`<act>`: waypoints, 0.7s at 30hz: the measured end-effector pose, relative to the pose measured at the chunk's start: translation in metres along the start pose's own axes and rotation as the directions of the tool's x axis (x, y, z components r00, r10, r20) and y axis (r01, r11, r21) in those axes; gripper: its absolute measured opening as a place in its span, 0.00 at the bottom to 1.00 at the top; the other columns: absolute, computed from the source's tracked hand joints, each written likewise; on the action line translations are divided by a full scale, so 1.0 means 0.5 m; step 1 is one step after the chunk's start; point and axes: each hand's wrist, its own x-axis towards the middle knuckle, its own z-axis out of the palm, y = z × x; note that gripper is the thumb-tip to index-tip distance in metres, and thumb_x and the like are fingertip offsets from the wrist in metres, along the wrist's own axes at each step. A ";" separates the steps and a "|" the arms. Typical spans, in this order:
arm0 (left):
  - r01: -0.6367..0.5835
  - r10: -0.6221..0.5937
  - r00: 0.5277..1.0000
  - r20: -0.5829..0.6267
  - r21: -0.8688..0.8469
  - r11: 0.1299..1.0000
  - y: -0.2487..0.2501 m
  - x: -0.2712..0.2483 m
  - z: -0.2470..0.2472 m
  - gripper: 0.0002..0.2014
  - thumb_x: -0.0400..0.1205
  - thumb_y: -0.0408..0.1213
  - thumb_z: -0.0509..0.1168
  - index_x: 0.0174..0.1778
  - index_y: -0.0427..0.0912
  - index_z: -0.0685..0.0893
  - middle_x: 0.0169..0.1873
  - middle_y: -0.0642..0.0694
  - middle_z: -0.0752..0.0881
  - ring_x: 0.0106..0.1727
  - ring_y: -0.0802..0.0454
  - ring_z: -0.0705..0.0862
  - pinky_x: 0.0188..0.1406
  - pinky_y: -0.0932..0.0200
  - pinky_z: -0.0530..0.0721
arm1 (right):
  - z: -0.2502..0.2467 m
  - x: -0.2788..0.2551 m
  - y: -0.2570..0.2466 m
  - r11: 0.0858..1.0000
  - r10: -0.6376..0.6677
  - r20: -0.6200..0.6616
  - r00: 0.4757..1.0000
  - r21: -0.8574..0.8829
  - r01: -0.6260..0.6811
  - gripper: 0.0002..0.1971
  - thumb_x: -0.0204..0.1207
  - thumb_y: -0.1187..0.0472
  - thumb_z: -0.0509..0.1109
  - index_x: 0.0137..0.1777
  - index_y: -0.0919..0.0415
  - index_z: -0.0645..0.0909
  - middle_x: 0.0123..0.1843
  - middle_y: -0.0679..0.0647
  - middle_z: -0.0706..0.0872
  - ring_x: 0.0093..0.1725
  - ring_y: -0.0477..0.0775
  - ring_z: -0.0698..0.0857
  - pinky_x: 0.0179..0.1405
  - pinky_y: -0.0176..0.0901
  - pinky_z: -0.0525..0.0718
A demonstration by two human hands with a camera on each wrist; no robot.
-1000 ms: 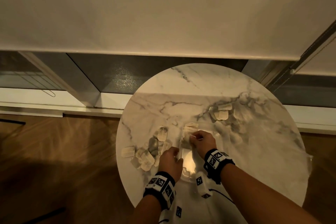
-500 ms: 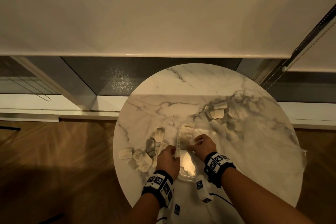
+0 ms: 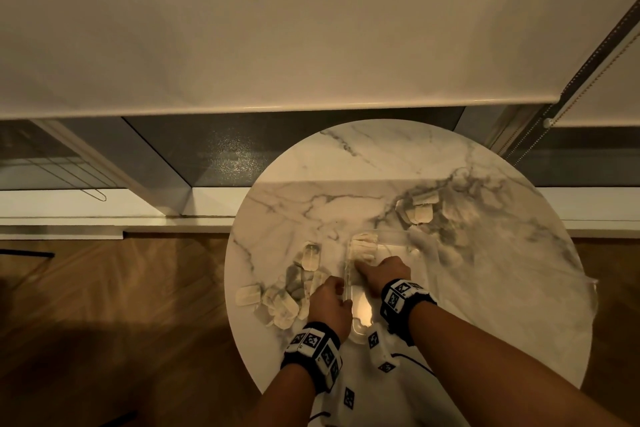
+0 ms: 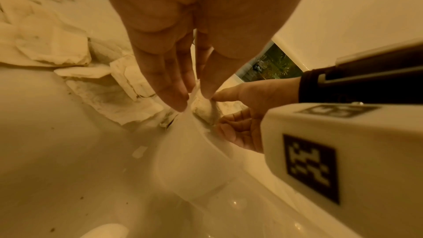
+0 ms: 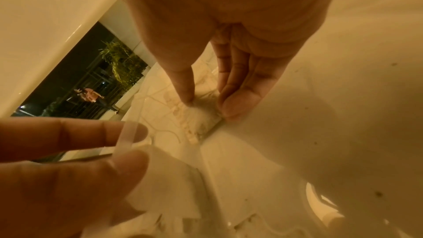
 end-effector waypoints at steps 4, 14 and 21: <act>0.000 0.000 1.000 0.009 -0.029 1.000 0.001 -0.001 -0.001 0.17 0.79 0.29 0.68 0.64 0.44 0.80 0.57 0.48 0.86 0.51 0.52 0.87 0.54 0.61 0.84 | 0.007 0.007 -0.003 1.000 -0.006 -0.010 1.000 0.021 0.006 0.28 0.69 0.36 0.74 0.57 0.60 0.84 0.57 0.61 0.88 0.56 0.63 0.86 0.46 0.44 0.80; -0.007 0.007 1.000 0.009 -0.010 1.000 0.003 -0.001 -0.004 0.16 0.78 0.30 0.68 0.62 0.44 0.80 0.54 0.48 0.86 0.50 0.50 0.87 0.53 0.58 0.84 | -0.006 0.007 -0.005 0.997 0.002 -0.012 1.000 0.083 -0.001 0.27 0.64 0.35 0.75 0.49 0.60 0.87 0.46 0.57 0.90 0.47 0.59 0.87 0.48 0.45 0.86; -0.025 0.025 1.000 0.008 0.005 1.000 0.006 -0.002 -0.005 0.16 0.79 0.30 0.68 0.62 0.44 0.80 0.53 0.48 0.86 0.50 0.50 0.86 0.53 0.57 0.84 | -0.007 0.006 0.003 0.989 -0.130 0.027 0.991 0.071 0.128 0.29 0.59 0.42 0.80 0.61 0.48 0.82 0.56 0.52 0.90 0.54 0.57 0.87 0.55 0.44 0.85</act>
